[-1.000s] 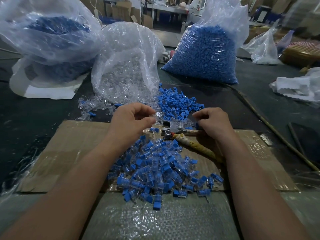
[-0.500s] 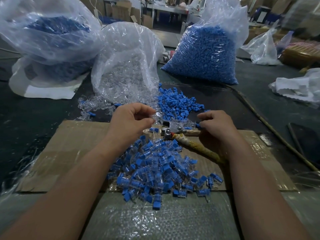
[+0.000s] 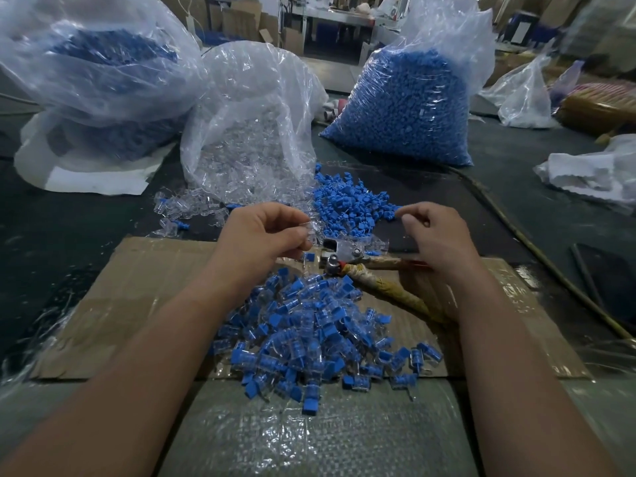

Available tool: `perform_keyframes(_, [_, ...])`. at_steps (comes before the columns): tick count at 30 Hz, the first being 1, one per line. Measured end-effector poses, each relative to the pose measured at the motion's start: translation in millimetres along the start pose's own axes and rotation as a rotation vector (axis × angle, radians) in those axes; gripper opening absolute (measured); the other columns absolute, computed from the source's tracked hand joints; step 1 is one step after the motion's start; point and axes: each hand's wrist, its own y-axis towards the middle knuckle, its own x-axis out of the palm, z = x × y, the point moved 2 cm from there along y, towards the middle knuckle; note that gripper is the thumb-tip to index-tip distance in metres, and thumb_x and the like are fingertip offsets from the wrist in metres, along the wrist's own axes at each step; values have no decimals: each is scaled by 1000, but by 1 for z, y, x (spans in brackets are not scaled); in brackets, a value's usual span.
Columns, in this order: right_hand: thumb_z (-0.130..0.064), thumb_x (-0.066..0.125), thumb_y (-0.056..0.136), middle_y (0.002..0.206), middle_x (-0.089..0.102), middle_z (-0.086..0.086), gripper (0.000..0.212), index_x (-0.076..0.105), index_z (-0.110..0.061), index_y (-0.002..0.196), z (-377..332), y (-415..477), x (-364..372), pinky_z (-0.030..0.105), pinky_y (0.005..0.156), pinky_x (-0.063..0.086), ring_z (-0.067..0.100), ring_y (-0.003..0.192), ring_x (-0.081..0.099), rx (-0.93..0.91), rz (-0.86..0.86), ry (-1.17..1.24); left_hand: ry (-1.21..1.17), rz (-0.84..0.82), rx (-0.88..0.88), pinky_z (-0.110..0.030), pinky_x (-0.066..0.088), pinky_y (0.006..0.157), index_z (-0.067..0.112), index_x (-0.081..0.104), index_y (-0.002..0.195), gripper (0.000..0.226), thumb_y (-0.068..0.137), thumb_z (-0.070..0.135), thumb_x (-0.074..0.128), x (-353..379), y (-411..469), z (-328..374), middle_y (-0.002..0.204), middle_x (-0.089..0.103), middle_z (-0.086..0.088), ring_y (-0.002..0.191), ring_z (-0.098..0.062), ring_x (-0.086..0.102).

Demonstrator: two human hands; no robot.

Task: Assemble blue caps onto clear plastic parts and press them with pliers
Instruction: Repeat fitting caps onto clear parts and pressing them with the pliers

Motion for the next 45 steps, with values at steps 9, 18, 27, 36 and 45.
perform_keyframes(9, [-5,69,79,79,63,-4,23,58,-26,80,-41,-29,10,20,69,53,5,72,63,-121,-121,429,-26,-40,-5,-11,50,61,22,68,81,27,77,-4,63,-1,1,-2,68,70,7,63,-3,65])
perform_keyframes(18, [-5,76,67,59,66,-8,19,64,-19,65,-64,-45,17,15,60,51,4,58,62,-180,-125,600,-182,-85,-30,-15,52,60,8,62,83,18,80,-8,56,2,3,-3,65,69,2,64,-7,65])
perform_keyframes(27, [-4,70,75,65,66,-7,17,66,-20,74,-71,-51,22,19,65,54,9,64,63,-214,-163,605,-233,-129,-38,-16,53,60,7,63,84,18,79,-9,55,2,2,-3,66,70,-2,65,-10,67])
perform_keyframes(36, [-1,71,74,67,69,-7,21,68,-22,74,-70,-52,26,22,66,56,12,67,67,-227,-226,636,-296,-132,-62,-18,53,57,5,62,84,14,72,0,58,2,3,-5,64,69,-4,61,-12,66])
perform_keyframes(45, [-9,71,65,71,71,-7,14,67,-15,77,-70,-52,24,20,67,54,8,70,67,-204,-306,785,-386,-161,-137,-17,52,49,4,55,87,23,65,7,61,0,3,-3,62,68,-8,57,-14,67])
